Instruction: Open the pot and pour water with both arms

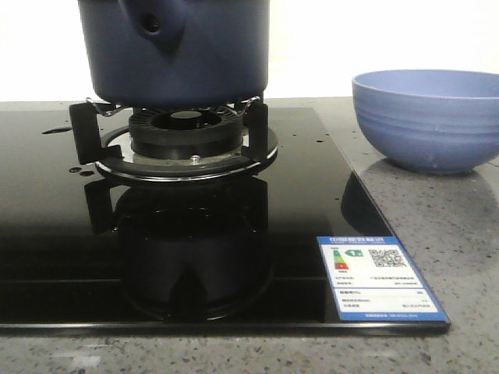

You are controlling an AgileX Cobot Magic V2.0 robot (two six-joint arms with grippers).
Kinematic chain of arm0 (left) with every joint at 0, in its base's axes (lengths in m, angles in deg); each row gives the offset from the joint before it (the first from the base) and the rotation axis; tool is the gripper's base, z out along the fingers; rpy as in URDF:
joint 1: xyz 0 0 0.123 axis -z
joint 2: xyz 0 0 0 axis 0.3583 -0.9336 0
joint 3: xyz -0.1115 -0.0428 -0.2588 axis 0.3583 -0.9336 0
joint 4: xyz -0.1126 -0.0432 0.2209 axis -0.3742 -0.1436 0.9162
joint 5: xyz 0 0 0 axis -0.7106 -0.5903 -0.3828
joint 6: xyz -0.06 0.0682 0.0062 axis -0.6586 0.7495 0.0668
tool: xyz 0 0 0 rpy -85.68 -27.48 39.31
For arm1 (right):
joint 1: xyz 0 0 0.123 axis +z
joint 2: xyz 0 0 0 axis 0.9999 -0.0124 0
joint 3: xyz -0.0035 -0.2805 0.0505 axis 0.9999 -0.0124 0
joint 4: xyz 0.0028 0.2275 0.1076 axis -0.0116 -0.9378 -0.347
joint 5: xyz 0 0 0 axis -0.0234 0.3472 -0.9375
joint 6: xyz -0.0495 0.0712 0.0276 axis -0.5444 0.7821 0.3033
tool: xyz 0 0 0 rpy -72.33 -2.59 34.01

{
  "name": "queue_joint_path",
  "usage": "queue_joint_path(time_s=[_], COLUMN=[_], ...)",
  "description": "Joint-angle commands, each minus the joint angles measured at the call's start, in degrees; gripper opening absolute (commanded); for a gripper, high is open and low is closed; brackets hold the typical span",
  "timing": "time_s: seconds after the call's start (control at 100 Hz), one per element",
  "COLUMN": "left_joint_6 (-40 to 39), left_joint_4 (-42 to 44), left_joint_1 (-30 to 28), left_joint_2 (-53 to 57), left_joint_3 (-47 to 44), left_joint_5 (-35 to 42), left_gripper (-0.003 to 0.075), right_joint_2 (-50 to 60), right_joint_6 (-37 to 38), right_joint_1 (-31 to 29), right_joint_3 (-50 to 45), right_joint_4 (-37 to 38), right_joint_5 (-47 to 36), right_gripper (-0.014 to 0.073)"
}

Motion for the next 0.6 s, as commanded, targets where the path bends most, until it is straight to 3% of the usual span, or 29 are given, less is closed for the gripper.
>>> queue_joint_path(time_s=[0.0, 0.59], left_joint_6=[-0.72, -0.72], left_joint_4=[-0.32, 1.23], left_joint_1=[0.5, 0.5], left_joint_2=[1.66, 1.66], left_joint_3=[-2.16, -2.03], left_joint_5=[5.0, 4.17], left_gripper=[-0.002, -0.002], right_joint_2=[-0.23, -0.23], right_joint_6=[-0.45, -0.45], right_joint_1=[-0.02, -0.02], right_joint_3=[1.51, 1.51], right_joint_4=[-0.12, -0.12], right_joint_5=[-4.29, -4.29], right_gripper=[-0.0063, -0.0063])
